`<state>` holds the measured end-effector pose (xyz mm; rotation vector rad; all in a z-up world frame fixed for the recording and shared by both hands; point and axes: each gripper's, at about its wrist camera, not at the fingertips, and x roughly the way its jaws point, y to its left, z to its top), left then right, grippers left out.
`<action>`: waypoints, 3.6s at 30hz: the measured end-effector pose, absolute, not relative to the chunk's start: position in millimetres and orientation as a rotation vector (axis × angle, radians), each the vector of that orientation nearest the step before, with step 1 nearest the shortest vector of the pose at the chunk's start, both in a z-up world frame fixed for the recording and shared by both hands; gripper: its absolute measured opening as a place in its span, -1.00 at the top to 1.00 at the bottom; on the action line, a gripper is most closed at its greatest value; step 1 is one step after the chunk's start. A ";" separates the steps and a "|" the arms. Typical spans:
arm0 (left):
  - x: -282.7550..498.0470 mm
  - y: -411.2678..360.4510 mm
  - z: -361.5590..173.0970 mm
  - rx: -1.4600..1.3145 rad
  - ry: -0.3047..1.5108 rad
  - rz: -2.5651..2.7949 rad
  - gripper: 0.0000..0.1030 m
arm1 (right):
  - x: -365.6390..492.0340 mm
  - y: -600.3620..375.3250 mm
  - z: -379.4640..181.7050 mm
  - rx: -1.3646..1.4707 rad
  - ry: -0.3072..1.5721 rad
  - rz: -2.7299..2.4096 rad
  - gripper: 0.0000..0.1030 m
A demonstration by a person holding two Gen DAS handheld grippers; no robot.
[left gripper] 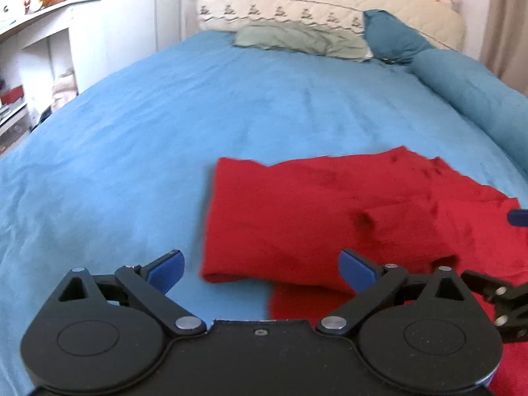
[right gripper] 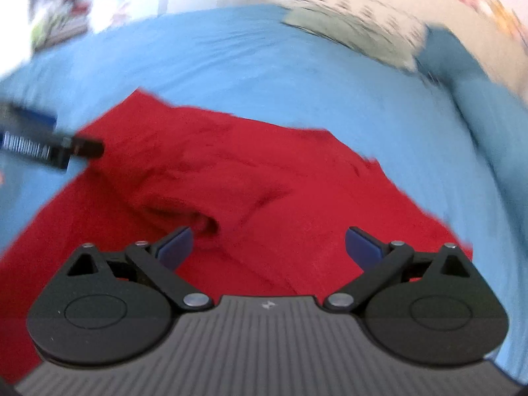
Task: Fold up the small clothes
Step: 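Grasp the sweater side edge with the right gripper, fold it inward, release, then move both open grippers toward the sweater hem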
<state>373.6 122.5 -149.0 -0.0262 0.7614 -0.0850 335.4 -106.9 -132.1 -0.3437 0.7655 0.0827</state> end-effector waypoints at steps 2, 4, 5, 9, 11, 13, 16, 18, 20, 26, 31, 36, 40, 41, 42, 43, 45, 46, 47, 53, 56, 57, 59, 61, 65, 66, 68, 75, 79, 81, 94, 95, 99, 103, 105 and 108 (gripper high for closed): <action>374.6 132.3 -151.9 -0.029 0.762 -0.067 -0.97 | 342.2 -87.9 -142.0 -0.439 0.752 0.122 -1.00; 373.8 139.4 -153.9 -0.026 0.764 -0.056 -0.97 | 350.7 -72.3 -154.2 -0.519 0.759 0.151 -0.86; 373.7 142.3 -155.2 -0.026 0.765 -0.051 -0.97 | 354.2 -66.9 -160.1 -0.553 0.761 0.161 -0.74; 372.6 150.6 -160.3 -0.039 0.772 -0.037 -0.97 | 361.7 -47.2 -180.9 -0.692 0.748 0.183 -0.51; 373.1 155.0 -162.5 -0.053 0.777 -0.035 -0.97 | 364.2 -38.6 -187.3 -0.748 0.725 0.187 -0.42; 374.1 157.3 -163.5 -0.062 0.781 -0.031 -0.97 | 366.0 -31.9 -190.6 -0.771 0.709 0.199 -0.26; 374.9 158.8 -163.2 -0.066 0.783 -0.031 -0.97 | 370.0 -24.2 -192.7 -0.783 0.693 0.207 0.28; 374.9 158.5 -163.0 -0.067 0.785 -0.033 -0.97 | 375.0 -22.5 -192.2 -0.761 0.691 0.204 0.44; 374.7 158.5 -162.7 -0.064 0.786 -0.032 -0.97 | 376.6 -28.4 -184.3 -0.720 0.687 0.186 0.58; 377.0 153.9 -166.6 -0.071 0.809 -0.050 -0.97 | 388.9 -76.5 -135.5 -0.588 0.590 0.012 0.58; 377.4 142.2 -167.0 -0.045 0.814 -0.066 -0.97 | 391.3 -135.0 -110.3 -0.544 0.545 -0.108 0.59; 384.2 125.0 -174.1 -0.019 0.836 -0.090 -0.97 | 380.0 -200.3 -115.0 -0.411 0.604 -0.249 0.59; 390.5 112.2 -180.8 0.018 0.858 -0.104 -0.97 | 374.7 -243.6 -143.6 -0.273 0.705 -0.308 0.59; 391.5 108.9 -181.7 0.032 0.860 -0.106 -0.97 | 370.1 -251.3 -149.3 -0.255 0.712 -0.314 0.59; 392.3 105.9 -182.1 0.043 0.859 -0.105 -0.97 | 368.0 -255.7 -154.8 -0.249 0.713 -0.316 0.59; 393.2 104.0 -181.7 0.049 0.858 -0.104 -0.97 | 366.1 -258.0 -157.1 -0.246 0.710 -0.316 0.59; 393.6 102.8 -180.6 0.042 0.856 -0.108 -0.97 | 360.3 -262.6 -156.3 -0.219 0.688 -0.317 0.59; 393.7 101.6 -179.5 0.037 0.856 -0.111 -0.97 | 358.1 -265.5 -156.1 -0.199 0.677 -0.323 0.59; 394.2 100.3 -178.6 0.037 0.855 -0.115 -0.97 | 355.6 -265.9 -157.5 -0.180 0.676 -0.332 0.59; 397.9 91.9 -180.4 0.065 0.863 -0.115 -0.97 | 341.5 -271.6 -176.7 -0.143 0.711 -0.355 0.56; 395.9 91.0 -176.6 0.060 0.861 -0.118 -0.97 | 335.6 -273.4 -183.1 -0.135 0.745 -0.422 -0.45; 395.7 89.6 -174.2 0.060 0.856 -0.122 -0.97 | 333.9 -273.5 -184.7 -0.138 0.760 -0.475 -0.65; 393.3 87.5 -167.0 0.062 0.840 -0.130 -0.97 | 320.7 -273.1 -181.2 -0.139 0.738 -0.521 -0.82; 392.9 83.1 -160.3 0.056 0.820 -0.145 -0.97 | 309.2 -271.7 -175.1 -0.114 0.702 -0.509 -0.82; 400.1 67.8 -148.3 0.028 0.787 -0.209 -0.97 | 299.6 -263.9 -163.8 -0.063 0.606 -0.373 -0.95; 404.0 62.1 -146.7 0.026 0.784 -0.223 -0.97 | 302.7 -263.8 -163.1 -0.028 0.603 -0.317 -0.95; 410.6 51.8 -147.2 0.029 0.776 -0.259 -0.97 | 309.0 -266.0 -164.1 0.044 0.605 -0.240 -0.95; 437.3 34.3 -182.2 0.001 0.873 -0.303 -0.97 | 342.6 -271.5 -187.7 0.075 0.647 -0.180 -0.95; 431.9 28.2 -188.4 0.100 0.861 -0.323 -0.98 | 345.5 -291.8 -198.7 0.121 0.660 -0.198 -0.95; 431.6 26.9 -186.5 0.102 0.869 -0.311 -0.98 | 343.3 -296.6 -198.8 0.130 0.657 -0.227 -0.95; 354.4 27.4 -99.1 0.197 0.714 -0.252 -0.97 | 250.9 -286.4 -96.9 0.053 0.508 -0.308 -0.97; 342.6 28.0 -86.0 0.187 0.706 -0.243 -0.97 | 239.4 -285.2 -84.7 0.057 0.503 -0.303 -0.97; 289.1 31.6 -41.9 0.140 0.659 -0.242 -1.00 | 188.7 -279.4 -45.9 0.085 0.503 -0.282 -0.97; 230.3 36.6 -14.5 0.131 0.640 -0.237 -1.00 | 136.9 -274.6 -18.8 0.117 0.530 -0.252 -0.99; 203.8 42.6 -10.2 0.119 0.644 -0.232 -1.00 | 109.1 -273.8 -7.5 0.124 0.540 -0.248 -1.00; 168.0 54.7 -13.9 0.087 0.656 -0.224 -1.00 | 74.0 -271.2 2.8 0.129 0.563 -0.239 -1.00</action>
